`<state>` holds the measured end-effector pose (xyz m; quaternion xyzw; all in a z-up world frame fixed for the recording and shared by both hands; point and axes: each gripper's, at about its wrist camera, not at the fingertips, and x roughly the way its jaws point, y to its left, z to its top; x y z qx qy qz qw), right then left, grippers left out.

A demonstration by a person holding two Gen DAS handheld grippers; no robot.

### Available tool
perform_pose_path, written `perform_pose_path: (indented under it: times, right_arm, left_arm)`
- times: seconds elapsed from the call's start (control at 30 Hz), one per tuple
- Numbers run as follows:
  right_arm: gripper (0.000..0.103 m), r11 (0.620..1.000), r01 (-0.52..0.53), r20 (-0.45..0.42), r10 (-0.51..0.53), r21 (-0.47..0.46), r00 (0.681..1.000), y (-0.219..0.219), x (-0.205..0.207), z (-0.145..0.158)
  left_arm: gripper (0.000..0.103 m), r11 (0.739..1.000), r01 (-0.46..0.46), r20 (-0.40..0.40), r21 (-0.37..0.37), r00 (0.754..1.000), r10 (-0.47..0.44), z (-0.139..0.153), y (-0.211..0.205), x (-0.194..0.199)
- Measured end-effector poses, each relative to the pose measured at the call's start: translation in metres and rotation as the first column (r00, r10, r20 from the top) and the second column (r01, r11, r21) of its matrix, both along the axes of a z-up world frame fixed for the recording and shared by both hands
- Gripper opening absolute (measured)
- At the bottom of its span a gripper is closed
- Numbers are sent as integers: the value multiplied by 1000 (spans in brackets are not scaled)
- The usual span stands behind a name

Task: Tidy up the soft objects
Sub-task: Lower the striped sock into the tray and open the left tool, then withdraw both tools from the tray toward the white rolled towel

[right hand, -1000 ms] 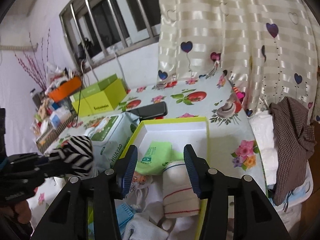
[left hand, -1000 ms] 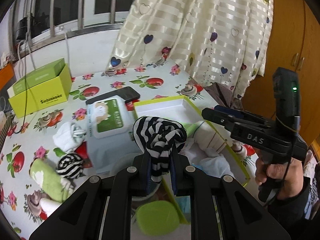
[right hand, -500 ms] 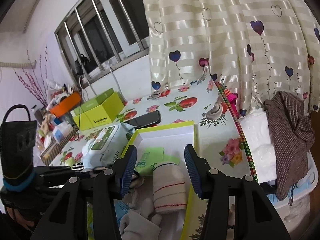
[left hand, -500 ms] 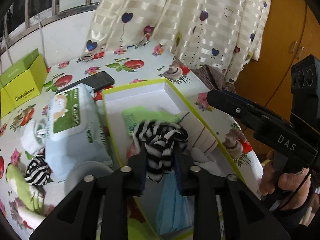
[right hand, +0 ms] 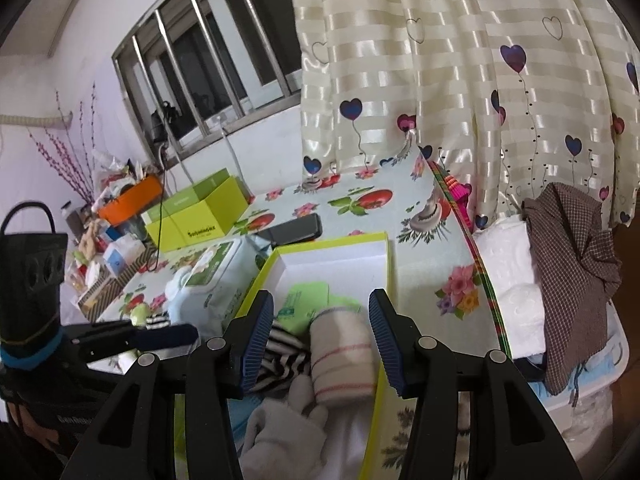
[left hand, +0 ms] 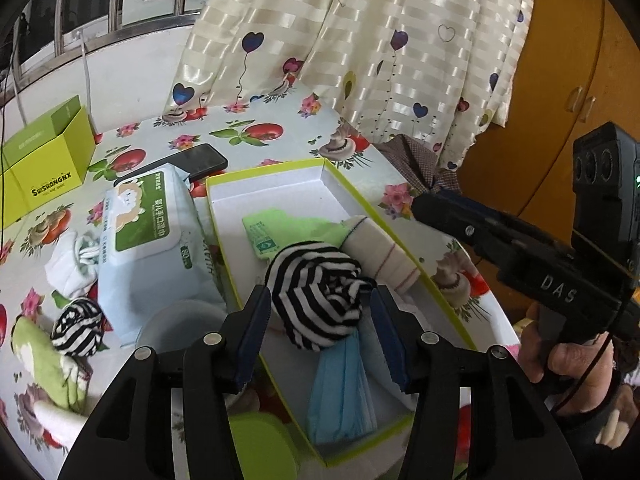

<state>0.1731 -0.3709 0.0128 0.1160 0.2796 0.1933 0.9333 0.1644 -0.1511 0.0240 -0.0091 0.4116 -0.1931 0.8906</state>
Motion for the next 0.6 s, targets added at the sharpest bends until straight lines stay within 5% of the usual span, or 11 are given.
perform_pose_path:
  times: [0.6]
  right_arm:
    - [49,988,-76,-56,69,-132,996,42,-62,-2]
  left_arm:
    - [53,998,-29,39,-60,999,31,8,34,-64]
